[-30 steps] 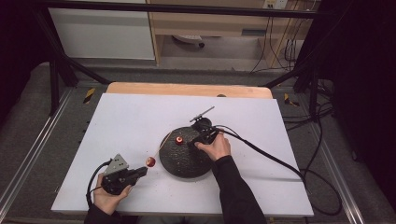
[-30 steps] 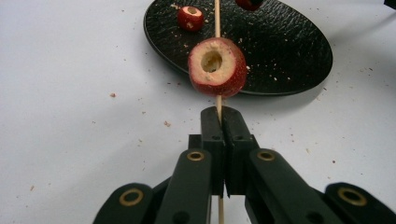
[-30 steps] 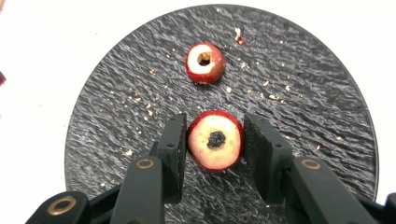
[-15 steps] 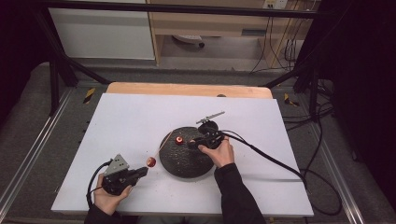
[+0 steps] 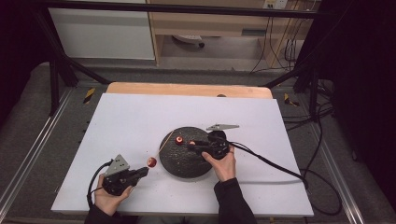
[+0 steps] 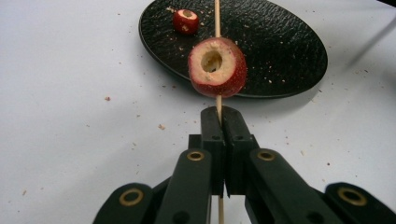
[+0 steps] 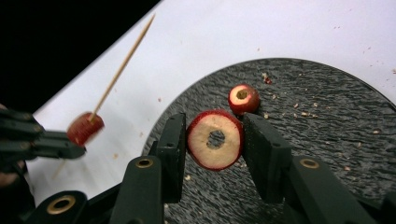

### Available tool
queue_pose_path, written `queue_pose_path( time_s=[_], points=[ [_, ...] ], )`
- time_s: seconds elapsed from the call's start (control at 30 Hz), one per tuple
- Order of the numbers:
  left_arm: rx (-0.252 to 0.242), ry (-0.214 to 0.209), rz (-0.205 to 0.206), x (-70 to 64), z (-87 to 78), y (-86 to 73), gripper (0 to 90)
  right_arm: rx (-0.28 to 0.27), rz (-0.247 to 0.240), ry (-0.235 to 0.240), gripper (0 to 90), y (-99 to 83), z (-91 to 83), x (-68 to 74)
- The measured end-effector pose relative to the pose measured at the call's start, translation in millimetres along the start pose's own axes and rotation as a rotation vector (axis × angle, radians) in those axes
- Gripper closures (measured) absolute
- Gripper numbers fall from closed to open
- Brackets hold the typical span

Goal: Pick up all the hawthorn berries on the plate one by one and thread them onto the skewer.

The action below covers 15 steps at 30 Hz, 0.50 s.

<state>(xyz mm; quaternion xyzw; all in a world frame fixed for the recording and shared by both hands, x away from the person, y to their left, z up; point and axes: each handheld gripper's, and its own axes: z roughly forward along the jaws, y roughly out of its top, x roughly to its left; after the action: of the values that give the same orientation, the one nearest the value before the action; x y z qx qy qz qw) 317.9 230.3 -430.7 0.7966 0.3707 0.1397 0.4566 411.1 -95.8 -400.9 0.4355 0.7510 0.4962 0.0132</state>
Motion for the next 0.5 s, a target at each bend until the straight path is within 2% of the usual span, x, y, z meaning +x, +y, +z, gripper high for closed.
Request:
queue_pose_path(
  time_s=[0.13,0.17,0.23,0.27,0.33,0.5],
  points=[
    [-0.004,-0.002,-0.001,-1.1,0.9,0.0,88.5,-0.079,0.048,0.017,61.5,-10.0,-3.2,0.3],
    [-0.004,-0.002,0.0,-1.3,1.1,0.0,88.5,-0.116,0.067,0.024,61.6,-14.6,-3.7,1.7],
    [-0.006,-0.002,0.001,-1.8,1.1,0.1,88.5,-0.127,0.069,0.024,61.6,-15.8,-3.6,2.2],
    [-0.009,-0.003,0.0,-2.1,1.1,0.3,88.5,-0.159,0.083,0.034,61.6,-19.2,-3.1,3.9],
    [-0.014,-0.001,-0.002,-2.7,1.2,0.4,88.5,-0.17,0.085,0.036,61.6,-20.0,-3.0,4.3],
    [-0.019,-0.002,-0.003,-4.5,2.5,0.4,88.5,-0.243,0.114,0.04,61.6,-25.2,-1.5,7.0]
  ],
)
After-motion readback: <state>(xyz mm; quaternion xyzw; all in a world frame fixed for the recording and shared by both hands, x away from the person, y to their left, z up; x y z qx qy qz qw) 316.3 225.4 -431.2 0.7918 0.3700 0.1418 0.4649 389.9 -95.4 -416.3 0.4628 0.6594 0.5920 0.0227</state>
